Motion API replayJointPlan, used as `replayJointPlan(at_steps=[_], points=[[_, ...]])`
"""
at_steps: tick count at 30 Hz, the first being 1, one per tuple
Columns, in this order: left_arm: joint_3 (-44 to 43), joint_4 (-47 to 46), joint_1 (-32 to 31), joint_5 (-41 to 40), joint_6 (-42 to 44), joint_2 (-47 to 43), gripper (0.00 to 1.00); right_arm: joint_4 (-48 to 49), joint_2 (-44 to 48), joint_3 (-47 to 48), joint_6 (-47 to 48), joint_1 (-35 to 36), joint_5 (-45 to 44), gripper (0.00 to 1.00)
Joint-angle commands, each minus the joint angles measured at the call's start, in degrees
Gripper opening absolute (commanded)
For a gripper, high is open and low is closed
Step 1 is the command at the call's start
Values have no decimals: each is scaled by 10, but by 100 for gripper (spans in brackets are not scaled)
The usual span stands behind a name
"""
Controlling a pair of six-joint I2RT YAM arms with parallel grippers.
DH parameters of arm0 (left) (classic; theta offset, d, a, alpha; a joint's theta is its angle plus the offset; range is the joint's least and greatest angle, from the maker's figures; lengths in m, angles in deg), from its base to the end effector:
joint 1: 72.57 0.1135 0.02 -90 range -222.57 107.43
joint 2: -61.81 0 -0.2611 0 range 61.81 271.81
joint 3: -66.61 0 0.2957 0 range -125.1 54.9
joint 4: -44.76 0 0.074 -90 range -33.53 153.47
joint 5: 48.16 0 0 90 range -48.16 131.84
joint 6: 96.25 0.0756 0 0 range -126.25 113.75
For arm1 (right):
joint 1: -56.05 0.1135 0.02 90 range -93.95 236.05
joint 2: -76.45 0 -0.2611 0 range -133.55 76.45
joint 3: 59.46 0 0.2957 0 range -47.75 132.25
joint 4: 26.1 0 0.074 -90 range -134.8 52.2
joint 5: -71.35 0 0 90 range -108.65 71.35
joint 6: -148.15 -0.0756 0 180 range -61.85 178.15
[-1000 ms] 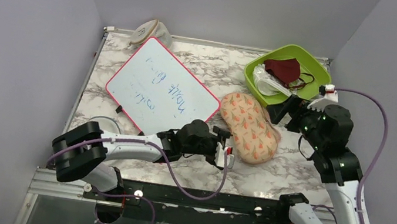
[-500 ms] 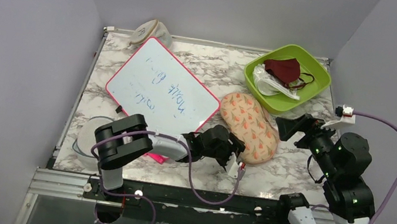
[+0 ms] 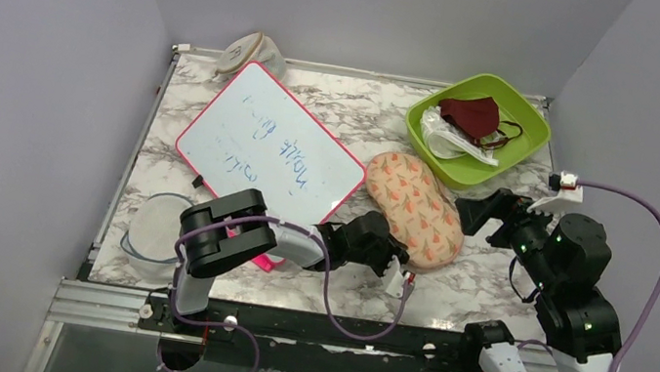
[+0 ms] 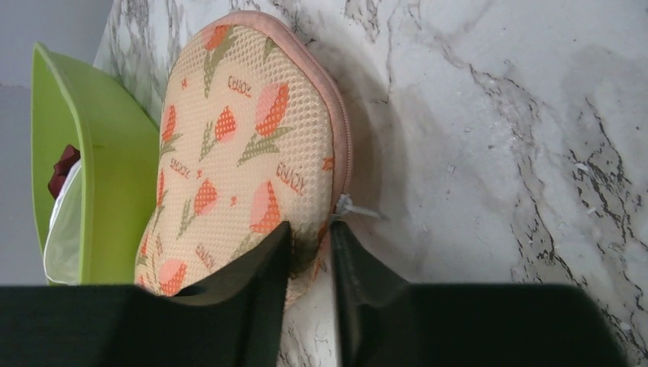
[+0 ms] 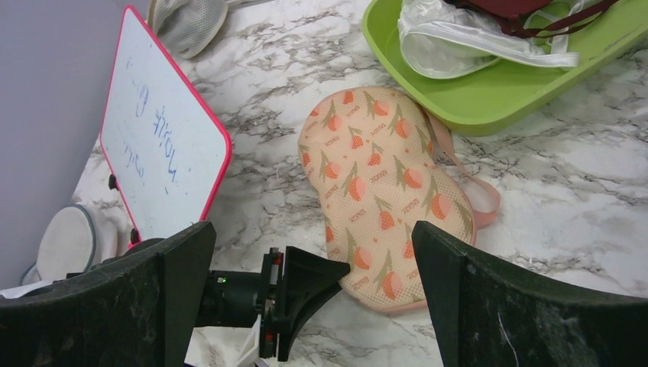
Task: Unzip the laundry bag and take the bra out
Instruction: Unzip the laundry bag at the center of the board.
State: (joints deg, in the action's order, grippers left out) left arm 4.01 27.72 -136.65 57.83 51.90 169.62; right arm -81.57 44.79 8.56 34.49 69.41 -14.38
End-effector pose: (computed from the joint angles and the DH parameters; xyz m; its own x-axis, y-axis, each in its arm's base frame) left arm 0.1725 -0.4026 0.0830 0.7157 0.3955 -0.5757 0.6876 -0.2542 0.6802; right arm 0.1710 0.0464 0.3769 -0.4117 0.3136 -0.8557 -0.1459 0.9041 0.4015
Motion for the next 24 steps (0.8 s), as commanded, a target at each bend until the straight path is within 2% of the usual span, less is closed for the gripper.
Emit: replayJointPlan(at_steps=[1,3,8,14,18,21,24], points=[[-9,-23,-7,-31,-31,-6,8,-9,-4,1,5,-2,4,100],[-8,-23,-10,-49,-57,-21,0,-11,-6,0,5,-2,7,100],[0,-23,-10,-99,-178,-78,0,-4,-10,-3,20,-2,22,100],[0,-13,-10,-188,-319,-144,0,-7,-44,29,93,-2,69,100],[-25,3,-10,-224,-404,-162,0,27,-40,38,147,-2,123,100],[-70,50,-10,-246,-458,-156,0,49,-21,33,174,-2,122,97],[-111,114,-9,-249,-509,-148,0,38,-17,22,88,-2,61,90]])
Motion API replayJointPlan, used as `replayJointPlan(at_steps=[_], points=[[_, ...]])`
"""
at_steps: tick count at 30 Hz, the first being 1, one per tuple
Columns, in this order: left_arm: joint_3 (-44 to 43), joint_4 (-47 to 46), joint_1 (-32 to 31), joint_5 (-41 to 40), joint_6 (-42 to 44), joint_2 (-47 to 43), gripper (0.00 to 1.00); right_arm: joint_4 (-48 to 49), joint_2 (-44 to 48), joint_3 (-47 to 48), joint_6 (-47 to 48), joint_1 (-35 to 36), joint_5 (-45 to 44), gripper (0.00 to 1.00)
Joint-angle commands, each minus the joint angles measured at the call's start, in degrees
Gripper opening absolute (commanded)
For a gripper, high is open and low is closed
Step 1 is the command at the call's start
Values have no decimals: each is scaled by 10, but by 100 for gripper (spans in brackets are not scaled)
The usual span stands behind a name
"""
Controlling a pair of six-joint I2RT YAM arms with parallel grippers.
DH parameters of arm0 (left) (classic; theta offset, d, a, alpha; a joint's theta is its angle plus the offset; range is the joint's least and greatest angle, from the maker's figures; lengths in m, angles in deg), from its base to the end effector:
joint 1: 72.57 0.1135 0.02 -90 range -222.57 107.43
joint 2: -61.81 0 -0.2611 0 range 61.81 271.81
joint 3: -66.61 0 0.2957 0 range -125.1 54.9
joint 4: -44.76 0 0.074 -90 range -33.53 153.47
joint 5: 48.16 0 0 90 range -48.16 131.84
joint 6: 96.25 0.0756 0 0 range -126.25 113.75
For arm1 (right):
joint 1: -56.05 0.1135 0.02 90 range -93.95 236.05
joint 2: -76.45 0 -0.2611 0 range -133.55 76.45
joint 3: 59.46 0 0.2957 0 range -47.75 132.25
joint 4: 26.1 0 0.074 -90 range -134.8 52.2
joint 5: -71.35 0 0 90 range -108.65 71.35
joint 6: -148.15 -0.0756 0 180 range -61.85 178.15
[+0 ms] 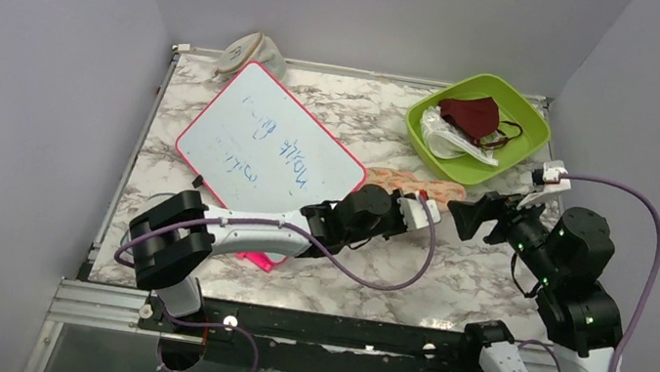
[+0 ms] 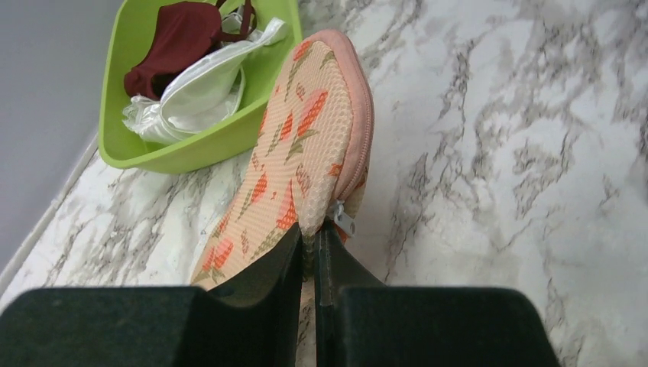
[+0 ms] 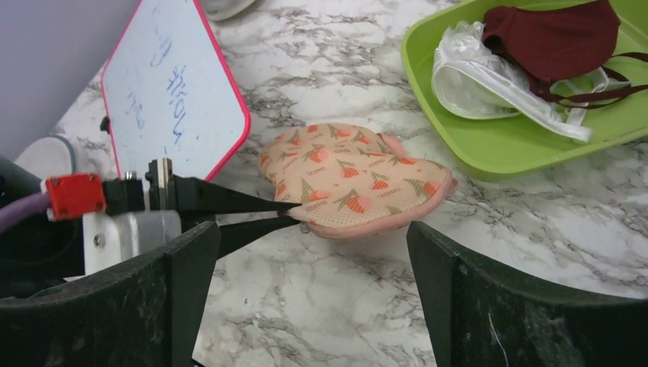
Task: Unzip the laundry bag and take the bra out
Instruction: Unzip the laundry bag at the center of the board.
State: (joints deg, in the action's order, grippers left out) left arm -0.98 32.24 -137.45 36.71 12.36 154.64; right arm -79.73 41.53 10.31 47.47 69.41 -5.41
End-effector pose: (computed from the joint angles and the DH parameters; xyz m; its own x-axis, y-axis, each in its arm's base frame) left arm 0.1955 -0.4009 0.2153 0.1874 0.3491 -0.9182 0.8494 0.4119 0.3300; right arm 0.1792 0.0604 0.3844 -0.3886 0.0931 -0.9167 -0.3703 0.8952 0.2479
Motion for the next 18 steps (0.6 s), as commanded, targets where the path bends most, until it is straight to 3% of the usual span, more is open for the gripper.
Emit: replayJointPlan(at_steps=[1,4,8,14,18], points=[[-72,86,-1,-36,-131,5,0,18,14,-1,-68,-2,-16,87],[-98,121,0,-20,-172,12,0,8,0,-29,-128,-2,36,78],[-115,145,3,2,-194,14,0,-3,-4,-76,-183,-2,18,67],[-131,174,21,-7,-226,26,0,23,16,-96,-171,-2,-14,45],[-129,164,50,47,-268,25,0,35,27,-111,-169,-2,-29,45]])
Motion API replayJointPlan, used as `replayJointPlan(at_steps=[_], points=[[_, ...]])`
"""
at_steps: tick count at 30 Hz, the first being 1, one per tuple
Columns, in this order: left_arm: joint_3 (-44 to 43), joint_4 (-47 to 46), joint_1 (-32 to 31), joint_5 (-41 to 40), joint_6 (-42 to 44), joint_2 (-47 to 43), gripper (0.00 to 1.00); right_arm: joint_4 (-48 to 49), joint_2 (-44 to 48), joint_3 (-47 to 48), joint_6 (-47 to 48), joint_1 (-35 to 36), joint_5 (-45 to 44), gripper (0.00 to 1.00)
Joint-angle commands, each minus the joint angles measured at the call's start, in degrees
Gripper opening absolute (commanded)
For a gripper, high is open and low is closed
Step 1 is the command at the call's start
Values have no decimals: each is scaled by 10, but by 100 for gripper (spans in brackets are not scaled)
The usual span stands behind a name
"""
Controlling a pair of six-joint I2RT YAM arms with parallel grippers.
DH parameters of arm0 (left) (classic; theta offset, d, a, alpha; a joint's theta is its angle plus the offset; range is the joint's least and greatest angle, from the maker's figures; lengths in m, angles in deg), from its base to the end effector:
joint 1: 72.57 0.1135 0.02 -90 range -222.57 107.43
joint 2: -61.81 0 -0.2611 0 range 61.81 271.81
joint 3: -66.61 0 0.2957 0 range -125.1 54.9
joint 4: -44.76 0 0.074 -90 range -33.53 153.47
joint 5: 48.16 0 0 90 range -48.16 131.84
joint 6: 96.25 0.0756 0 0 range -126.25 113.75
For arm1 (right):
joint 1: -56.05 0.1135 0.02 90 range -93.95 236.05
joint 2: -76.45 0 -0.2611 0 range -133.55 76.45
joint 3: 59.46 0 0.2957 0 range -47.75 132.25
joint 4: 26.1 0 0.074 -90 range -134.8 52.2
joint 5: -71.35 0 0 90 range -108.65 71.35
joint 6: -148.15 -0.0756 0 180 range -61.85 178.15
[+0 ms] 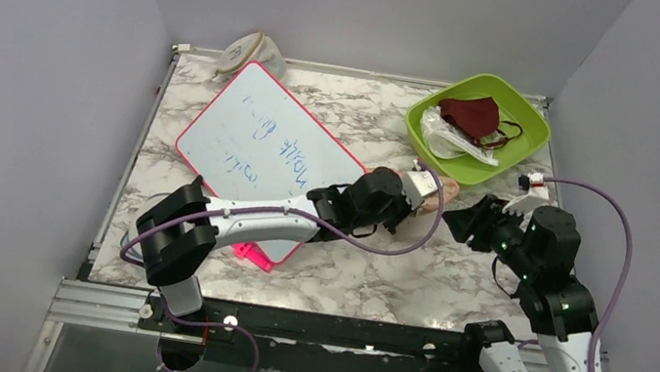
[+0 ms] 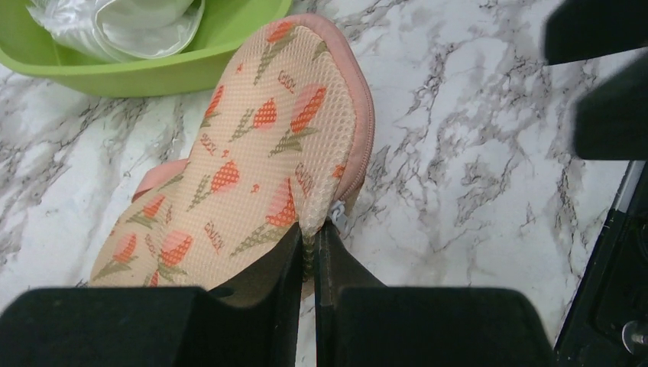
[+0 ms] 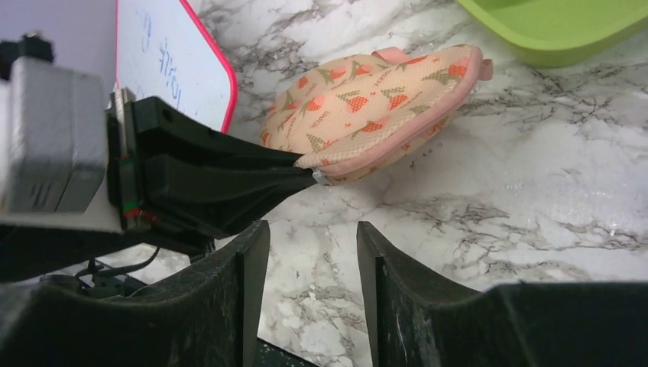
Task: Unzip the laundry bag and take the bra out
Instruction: Unzip the laundry bag at the center of the board.
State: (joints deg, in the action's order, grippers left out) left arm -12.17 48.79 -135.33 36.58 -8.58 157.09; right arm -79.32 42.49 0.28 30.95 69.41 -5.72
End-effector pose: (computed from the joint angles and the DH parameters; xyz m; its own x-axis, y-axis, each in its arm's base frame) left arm 0.2201 -0.4123 0.2372 -0.1948 0.2899 -0.9370 0.8388 0.5444 -0.0059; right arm 0.1914 0.0629 0.3199 -0.5900 0.3178 -0.7422 -0.1672 0.8513 0.4974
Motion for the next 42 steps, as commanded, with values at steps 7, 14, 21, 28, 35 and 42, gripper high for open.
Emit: replayJointPlan(at_steps=[7,14,21,28,35,42], points=[[-12,-21,65,102,-104,-6,0,201,0,-38,144,-2,102,52],[-11,-35,103,151,-163,10,0,308,15,-140,588,11,278,53],[-19,-41,123,197,-196,35,0,355,78,-250,734,57,243,60],[-29,-49,137,257,-250,62,0,454,44,-305,792,58,241,59],[-57,-33,141,315,-288,90,0,468,-51,-287,853,80,194,53],[-57,-41,147,338,-308,93,0,516,-45,-322,860,85,141,51]])
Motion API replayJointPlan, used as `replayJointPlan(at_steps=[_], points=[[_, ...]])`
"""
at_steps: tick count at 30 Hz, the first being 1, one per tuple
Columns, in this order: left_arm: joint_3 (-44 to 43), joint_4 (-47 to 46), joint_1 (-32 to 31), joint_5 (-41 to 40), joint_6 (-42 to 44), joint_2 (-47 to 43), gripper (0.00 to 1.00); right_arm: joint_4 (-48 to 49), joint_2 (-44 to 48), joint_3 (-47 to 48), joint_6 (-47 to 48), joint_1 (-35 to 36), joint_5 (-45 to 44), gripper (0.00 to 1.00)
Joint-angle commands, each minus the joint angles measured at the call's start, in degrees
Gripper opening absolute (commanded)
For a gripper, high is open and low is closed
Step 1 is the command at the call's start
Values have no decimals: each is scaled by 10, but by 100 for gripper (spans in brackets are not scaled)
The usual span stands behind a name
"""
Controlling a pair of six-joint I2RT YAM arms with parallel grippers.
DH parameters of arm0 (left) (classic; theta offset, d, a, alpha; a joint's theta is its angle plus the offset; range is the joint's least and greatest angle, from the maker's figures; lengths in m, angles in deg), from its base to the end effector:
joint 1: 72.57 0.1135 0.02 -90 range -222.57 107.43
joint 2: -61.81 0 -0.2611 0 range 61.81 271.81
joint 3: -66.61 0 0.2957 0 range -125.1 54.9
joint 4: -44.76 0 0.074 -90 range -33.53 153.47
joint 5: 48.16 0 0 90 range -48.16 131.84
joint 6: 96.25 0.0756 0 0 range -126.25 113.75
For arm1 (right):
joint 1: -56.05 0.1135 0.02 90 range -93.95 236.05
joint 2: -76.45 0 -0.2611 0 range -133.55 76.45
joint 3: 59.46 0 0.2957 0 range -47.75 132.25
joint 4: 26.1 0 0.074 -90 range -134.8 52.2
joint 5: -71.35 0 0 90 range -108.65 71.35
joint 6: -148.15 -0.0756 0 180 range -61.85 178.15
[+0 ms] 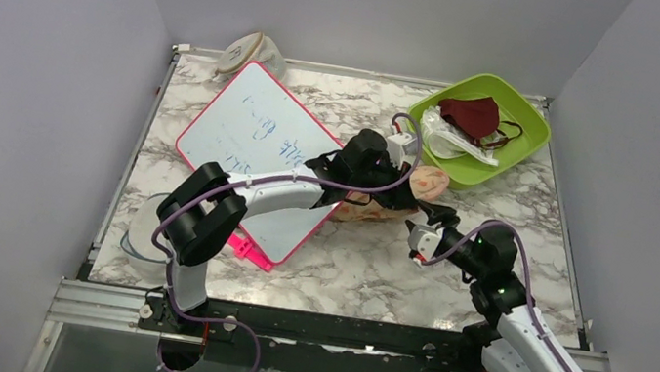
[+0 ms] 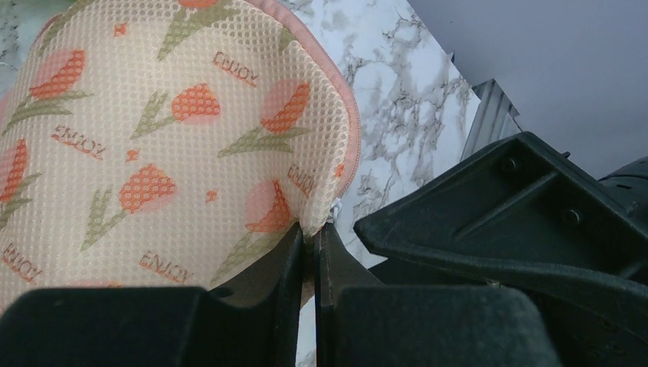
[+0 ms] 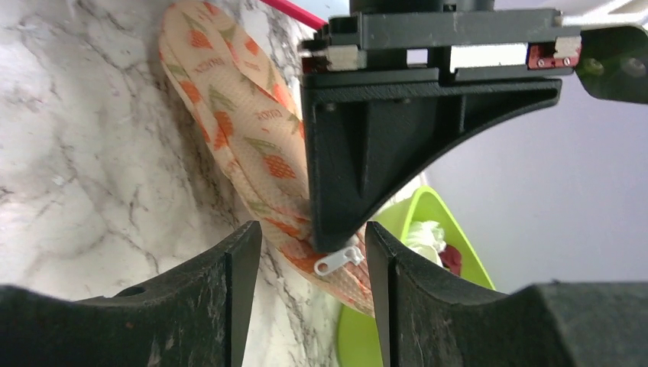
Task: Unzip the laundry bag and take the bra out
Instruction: Unzip the laundry bag at the center of the board.
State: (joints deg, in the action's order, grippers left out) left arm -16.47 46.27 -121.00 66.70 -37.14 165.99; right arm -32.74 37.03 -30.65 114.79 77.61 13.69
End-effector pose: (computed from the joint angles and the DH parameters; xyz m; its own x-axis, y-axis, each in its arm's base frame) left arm 0.3023 -0.3888 0.2054 -0.6996 0.0868 -0.7092 0.6726 0.4152 -0.6126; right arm 0.2089 0.1260 0.1840 0.5045 -0.5594 -0.6577 -0.6624 0.2378 -0.7104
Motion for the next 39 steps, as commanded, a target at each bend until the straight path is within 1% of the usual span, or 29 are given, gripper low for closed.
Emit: replayJointPlan(at_steps=[1,3,12,21,26,32,39], points=[[-15,-14,3,37,-21,4,0,53,9,-14,20,3,-67,51],[-17,-10,3,37,-19,5,0,57,5,-13,20,3,-79,50],[-16,-15,3,47,-27,1,0,67,-11,-13,26,3,-104,42],[-17,-14,3,49,-30,3,0,64,5,-20,28,3,-113,39],[-13,-24,3,56,-33,3,0,69,8,-31,35,3,-117,39],[-13,-25,3,58,-35,5,0,76,0,-24,19,3,-141,38],[-10,-29,3,59,-32,9,0,70,11,-26,15,3,-145,37]])
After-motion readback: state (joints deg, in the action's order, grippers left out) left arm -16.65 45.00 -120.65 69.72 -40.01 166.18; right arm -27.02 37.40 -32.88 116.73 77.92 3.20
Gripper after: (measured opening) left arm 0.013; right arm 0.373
